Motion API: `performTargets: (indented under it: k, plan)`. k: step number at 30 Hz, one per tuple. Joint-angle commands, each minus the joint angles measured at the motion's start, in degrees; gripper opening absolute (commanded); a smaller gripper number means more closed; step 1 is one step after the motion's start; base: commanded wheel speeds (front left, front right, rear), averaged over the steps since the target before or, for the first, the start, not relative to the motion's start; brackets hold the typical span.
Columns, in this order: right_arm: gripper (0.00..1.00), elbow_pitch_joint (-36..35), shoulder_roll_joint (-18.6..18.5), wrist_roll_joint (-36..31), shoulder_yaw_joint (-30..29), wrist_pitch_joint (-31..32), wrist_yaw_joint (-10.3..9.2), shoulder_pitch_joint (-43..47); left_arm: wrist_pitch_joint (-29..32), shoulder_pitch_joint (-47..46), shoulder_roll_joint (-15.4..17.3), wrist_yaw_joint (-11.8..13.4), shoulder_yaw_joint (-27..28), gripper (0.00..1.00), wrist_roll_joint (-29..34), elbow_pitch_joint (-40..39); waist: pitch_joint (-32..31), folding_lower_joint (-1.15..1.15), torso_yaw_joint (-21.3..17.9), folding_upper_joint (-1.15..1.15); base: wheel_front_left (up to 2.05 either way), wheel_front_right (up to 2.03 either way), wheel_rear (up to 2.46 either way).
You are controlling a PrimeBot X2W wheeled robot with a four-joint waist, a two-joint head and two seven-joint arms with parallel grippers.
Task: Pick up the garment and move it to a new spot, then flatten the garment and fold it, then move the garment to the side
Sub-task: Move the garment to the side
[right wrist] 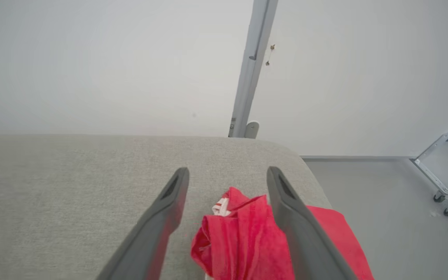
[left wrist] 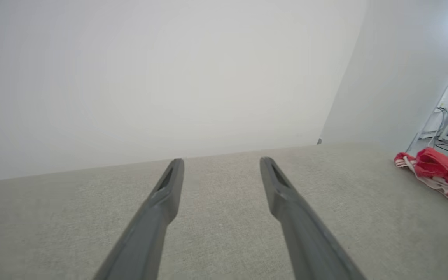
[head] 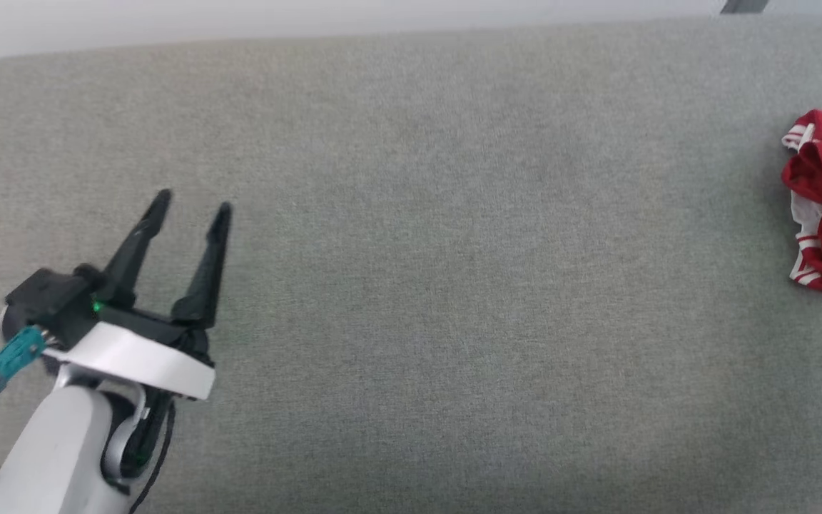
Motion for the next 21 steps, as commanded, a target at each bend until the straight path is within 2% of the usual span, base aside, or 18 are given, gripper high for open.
performTargets:
  k: [1,11,21]
  plan:
    - [1.00,-1.2,0.8,0.4,0.8,-1.0,-0.05,1.7,-0.3,1.4,-0.3,-0.2,1.3,1.00,0.8,0.0,-1.2,0.00,0.4,0.00,0.00,0.00,0.00]
    - [1.00,-9.7,5.7,4.9,5.2,-8.7,-0.05,12.7,-0.3,8.0,-2.5,-0.2,8.8,1.00,5.5,-1.3,-6.0,0.00,1.7,0.00,0.00,0.00,0.00]
    - [1.00,-15.0,8.9,6.1,6.1,-12.9,-0.05,23.0,-0.3,16.1,-5.9,-0.1,15.6,1.00,9.6,-2.6,-11.0,0.00,3.8,0.00,0.00,0.00,0.00]
